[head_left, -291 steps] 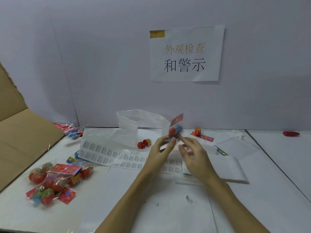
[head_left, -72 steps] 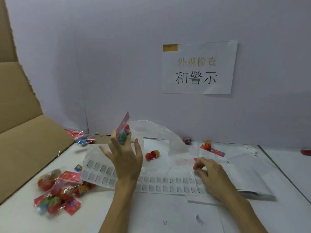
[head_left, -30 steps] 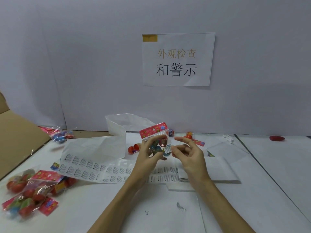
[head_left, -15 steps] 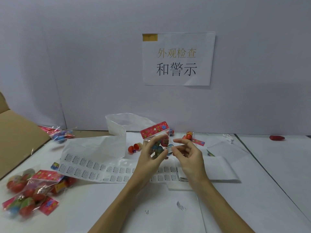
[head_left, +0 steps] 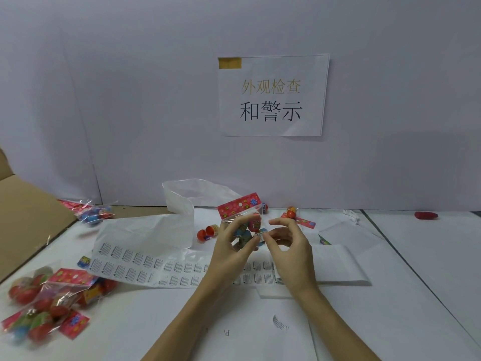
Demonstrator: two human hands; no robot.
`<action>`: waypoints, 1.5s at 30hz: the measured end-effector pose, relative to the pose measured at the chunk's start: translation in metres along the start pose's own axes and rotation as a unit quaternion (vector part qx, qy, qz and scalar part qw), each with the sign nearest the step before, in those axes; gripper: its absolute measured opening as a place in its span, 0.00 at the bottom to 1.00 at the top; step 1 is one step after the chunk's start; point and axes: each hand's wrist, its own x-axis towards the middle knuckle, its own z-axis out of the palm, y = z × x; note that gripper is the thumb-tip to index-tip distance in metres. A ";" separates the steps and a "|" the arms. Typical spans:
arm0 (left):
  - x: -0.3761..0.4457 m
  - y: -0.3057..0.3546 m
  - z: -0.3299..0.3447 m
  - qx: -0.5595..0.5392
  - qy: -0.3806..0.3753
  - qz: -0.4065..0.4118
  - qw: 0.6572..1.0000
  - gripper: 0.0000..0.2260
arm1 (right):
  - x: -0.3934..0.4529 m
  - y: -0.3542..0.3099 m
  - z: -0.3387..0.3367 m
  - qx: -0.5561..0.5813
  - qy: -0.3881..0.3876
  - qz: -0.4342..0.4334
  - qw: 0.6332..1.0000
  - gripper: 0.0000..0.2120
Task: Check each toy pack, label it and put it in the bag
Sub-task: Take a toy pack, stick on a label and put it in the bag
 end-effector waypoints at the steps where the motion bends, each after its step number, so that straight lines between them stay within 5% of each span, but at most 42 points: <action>1: 0.000 0.000 0.000 -0.001 0.000 0.004 1.000 0.20 | 0.000 0.001 0.000 -0.027 0.020 -0.008 0.999 0.15; 3: 0.001 0.001 -0.001 -0.008 0.001 0.000 1.000 0.21 | 0.002 0.001 -0.002 -0.026 0.027 0.031 0.999 0.17; 7: 0.001 -0.002 -0.004 -0.004 -0.014 -0.017 1.000 0.22 | 0.003 -0.001 -0.001 0.116 -0.083 0.155 0.978 0.09; 12: 0.001 0.001 -0.007 -0.036 -0.034 -0.043 0.998 0.21 | 0.003 -0.001 0.000 0.110 -0.076 0.162 0.978 0.10; 18: 0.001 0.006 -0.009 -0.051 -0.069 -0.041 0.995 0.24 | 0.009 -0.005 -0.014 0.358 -0.153 0.275 0.879 0.13; 22: 0.003 0.007 -0.011 -0.071 -0.061 -0.059 0.994 0.26 | 0.012 -0.004 -0.013 0.350 -0.131 0.278 0.885 0.15; 27: 0.004 0.006 -0.012 -0.062 -0.047 -0.069 0.995 0.26 | 0.008 -0.002 -0.010 0.178 -0.143 0.189 0.955 0.16; 33: 0.004 0.004 -0.011 -0.097 -0.050 -0.075 0.991 0.33 | 0.012 0.001 -0.013 0.355 -0.160 0.262 0.883 0.19; 37: 0.006 0.010 -0.013 -0.075 0.026 -0.077 0.994 0.48 | 0.015 0.000 -0.017 0.186 -0.079 0.170 0.964 0.13; 40: 0.010 0.013 -0.021 -0.071 0.108 -0.101 0.986 0.42 | 0.018 -0.001 -0.027 0.138 -0.099 0.128 0.977 0.09; 45: 0.007 0.008 -0.022 -0.069 0.058 -0.182 0.979 0.22 | 0.014 -0.006 -0.026 0.091 -0.135 0.113 0.980 0.13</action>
